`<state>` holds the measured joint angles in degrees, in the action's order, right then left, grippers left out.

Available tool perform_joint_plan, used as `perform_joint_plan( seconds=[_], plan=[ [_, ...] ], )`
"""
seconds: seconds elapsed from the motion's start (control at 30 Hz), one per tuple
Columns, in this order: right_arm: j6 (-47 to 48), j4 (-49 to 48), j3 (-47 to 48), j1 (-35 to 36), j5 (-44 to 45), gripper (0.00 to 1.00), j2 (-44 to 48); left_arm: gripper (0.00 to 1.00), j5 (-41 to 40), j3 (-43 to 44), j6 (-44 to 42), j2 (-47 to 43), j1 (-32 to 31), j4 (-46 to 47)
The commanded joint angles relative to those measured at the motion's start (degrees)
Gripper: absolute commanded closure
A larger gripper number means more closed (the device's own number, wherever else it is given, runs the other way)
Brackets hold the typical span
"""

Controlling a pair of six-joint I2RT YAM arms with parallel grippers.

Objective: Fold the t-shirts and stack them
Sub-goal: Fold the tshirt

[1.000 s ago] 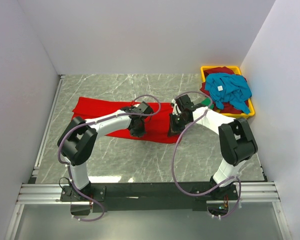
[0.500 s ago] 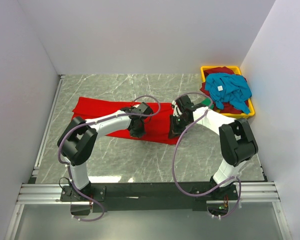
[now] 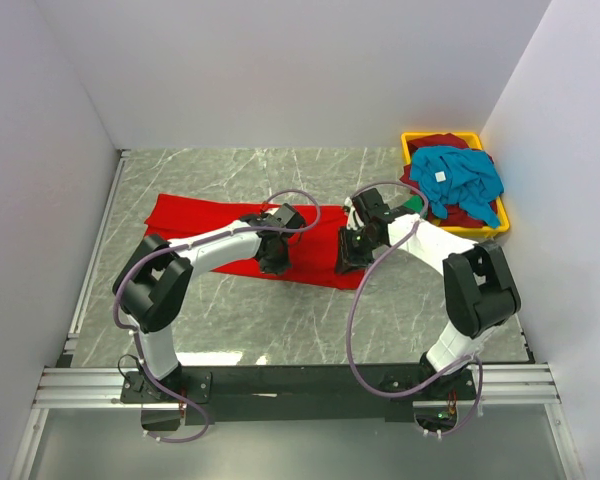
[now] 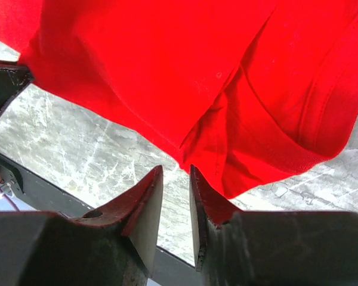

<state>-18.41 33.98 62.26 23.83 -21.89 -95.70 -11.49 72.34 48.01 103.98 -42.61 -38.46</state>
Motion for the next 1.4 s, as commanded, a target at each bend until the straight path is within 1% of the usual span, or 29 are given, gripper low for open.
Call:
perform_joint_plan(
  seconds=[0.0,0.17,0.3,0.47,0.73,0.83,0.97,1.13,1.27,1.37],
  plan=[
    [-0.04,-1.54,1.29,0.42,0.53,0.67,1.66,1.0,-0.91,-0.27,1.3,-2.38,0.16,0.14],
    [-0.04,-2.86,1.72,0.51,0.62,0.62,-0.19,0.99,-0.91,-0.44,1.3,-2.47,0.25,0.14],
    [-0.04,-3.48,3.21,0.51,0.88,0.6,-2.29,1.0,-0.82,-0.44,1.3,-2.47,0.16,0.14],
    [0.48,-3.57,5.15,0.6,2.2,0.6,-4.75,1.0,-0.82,-0.35,1.3,-2.47,0.16,0.05],
    [0.84,-4.71,5.86,0.69,1.15,0.61,-6.69,0.99,-0.73,0.0,1.21,-2.12,0.16,-0.04],
    [0.92,-4.8,5.86,0.78,0.36,0.64,-6.96,1.0,-0.56,0.17,1.03,-1.94,0.16,-0.04],
    [1.1,-5.59,5.59,1.04,-0.96,0.73,-6.78,1.0,-0.56,0.17,0.95,-1.86,0.16,0.05],
    [1.54,-5.24,6.03,1.04,-1.84,0.93,-6.69,1.0,-0.55,0.35,0.86,-1.68,0.16,-0.13],
    [1.45,-3.4,6.29,1.21,-1.49,0.99,-5.11,1.0,-0.73,0.18,1.12,-1.86,0.16,-0.21],
    [1.1,-0.32,7.17,1.21,-1.31,1.0,-4.94,1.0,-0.91,0.17,1.21,-1.86,0.16,-0.48]
  ],
)
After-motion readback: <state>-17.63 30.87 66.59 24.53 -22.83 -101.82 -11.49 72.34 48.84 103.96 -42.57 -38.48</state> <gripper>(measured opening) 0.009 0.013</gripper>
